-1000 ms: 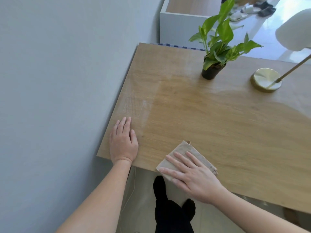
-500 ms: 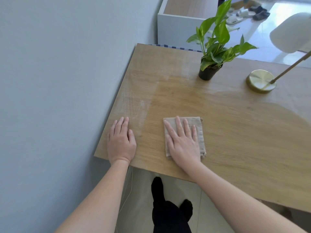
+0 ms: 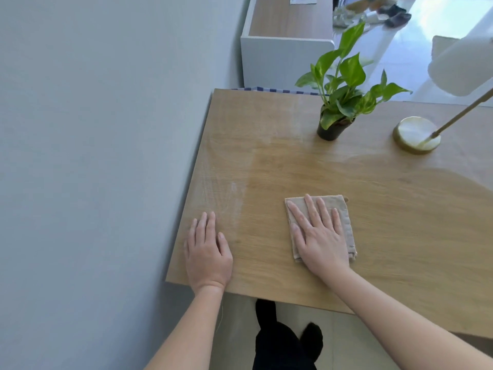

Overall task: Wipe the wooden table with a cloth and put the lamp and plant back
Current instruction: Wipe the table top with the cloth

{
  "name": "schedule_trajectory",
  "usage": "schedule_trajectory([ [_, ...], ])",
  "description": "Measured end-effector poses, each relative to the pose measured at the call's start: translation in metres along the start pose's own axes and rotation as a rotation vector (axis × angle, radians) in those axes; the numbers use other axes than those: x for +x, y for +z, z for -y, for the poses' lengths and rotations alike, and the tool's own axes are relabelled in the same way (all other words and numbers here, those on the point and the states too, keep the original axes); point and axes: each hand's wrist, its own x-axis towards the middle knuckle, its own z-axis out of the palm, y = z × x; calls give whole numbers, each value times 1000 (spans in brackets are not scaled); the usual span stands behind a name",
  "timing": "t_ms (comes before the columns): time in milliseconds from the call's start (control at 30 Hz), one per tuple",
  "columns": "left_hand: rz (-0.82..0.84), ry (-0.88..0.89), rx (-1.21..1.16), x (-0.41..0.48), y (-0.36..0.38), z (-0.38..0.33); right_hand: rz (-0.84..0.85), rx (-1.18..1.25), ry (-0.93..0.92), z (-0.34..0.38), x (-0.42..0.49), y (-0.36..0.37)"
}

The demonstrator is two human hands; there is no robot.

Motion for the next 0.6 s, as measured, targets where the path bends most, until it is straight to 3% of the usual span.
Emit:
schedule_trajectory([
  [233,20,9,23,4,-2,1,15,64,39,68,-20,18],
  [600,61,32,26,7,-9,0,70,183,52,70,-22,4],
])
